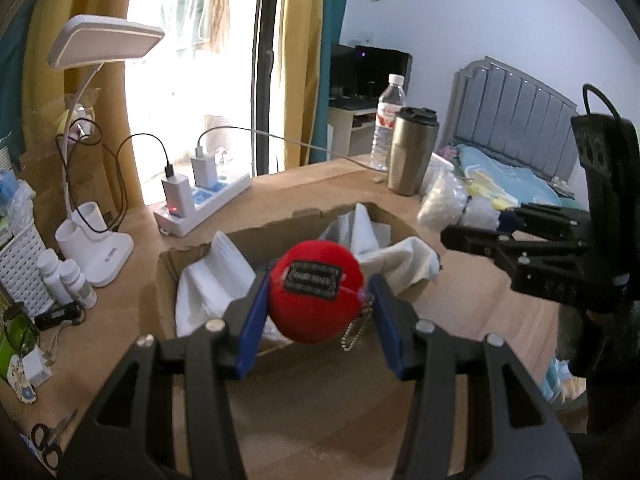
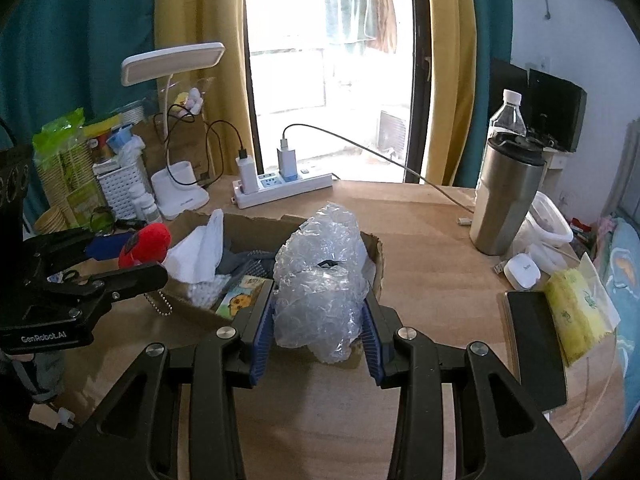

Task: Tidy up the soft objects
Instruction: 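Lower the bubble wrap into the box with the right gripper while the left gripper drops the red pouch in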

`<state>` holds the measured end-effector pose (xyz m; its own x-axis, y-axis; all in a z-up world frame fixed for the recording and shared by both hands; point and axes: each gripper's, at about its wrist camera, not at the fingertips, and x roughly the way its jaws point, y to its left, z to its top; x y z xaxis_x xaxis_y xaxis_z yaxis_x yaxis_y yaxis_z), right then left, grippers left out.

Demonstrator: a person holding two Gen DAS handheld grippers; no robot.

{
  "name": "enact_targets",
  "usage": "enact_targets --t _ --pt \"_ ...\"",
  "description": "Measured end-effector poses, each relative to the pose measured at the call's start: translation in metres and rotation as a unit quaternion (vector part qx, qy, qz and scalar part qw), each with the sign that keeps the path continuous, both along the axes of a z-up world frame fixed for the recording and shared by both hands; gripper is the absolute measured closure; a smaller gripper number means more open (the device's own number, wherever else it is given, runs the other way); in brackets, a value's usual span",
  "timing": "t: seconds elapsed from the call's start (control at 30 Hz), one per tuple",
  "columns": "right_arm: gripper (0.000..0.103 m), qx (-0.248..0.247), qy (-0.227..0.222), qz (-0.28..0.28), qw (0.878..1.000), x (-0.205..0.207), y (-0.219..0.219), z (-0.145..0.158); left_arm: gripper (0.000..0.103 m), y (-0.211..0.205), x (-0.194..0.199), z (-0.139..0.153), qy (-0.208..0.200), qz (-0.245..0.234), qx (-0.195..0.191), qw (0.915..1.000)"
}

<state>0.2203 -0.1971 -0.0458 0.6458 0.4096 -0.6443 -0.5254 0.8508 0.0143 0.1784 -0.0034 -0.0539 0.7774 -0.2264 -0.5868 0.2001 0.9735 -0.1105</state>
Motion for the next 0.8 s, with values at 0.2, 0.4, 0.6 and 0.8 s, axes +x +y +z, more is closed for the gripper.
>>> enact_targets --t 0.2,0.4,0.6,0.8 --pt "0.063 0.009 0.004 -0.006 1.0 0.018 -0.001 -0.004 0.052 0.002 0.016 -0.004 0.006 0.001 0.001 1.0" --pt "0.063 0.027 0.005 -0.019 0.999 0.037 -0.003 -0.008 0.052 0.004 0.032 -0.007 0.01 0.003 0.003 0.9999" --pt "0.062 0.033 0.011 -0.02 0.999 0.054 0.0 -0.013 0.052 0.005 0.047 -0.011 0.013 0.002 0.003 0.9999" --pt "0.058 0.034 0.017 -0.017 0.999 0.066 0.005 -0.021 0.052 0.004 0.066 -0.017 0.018 0.003 0.003 0.9998"
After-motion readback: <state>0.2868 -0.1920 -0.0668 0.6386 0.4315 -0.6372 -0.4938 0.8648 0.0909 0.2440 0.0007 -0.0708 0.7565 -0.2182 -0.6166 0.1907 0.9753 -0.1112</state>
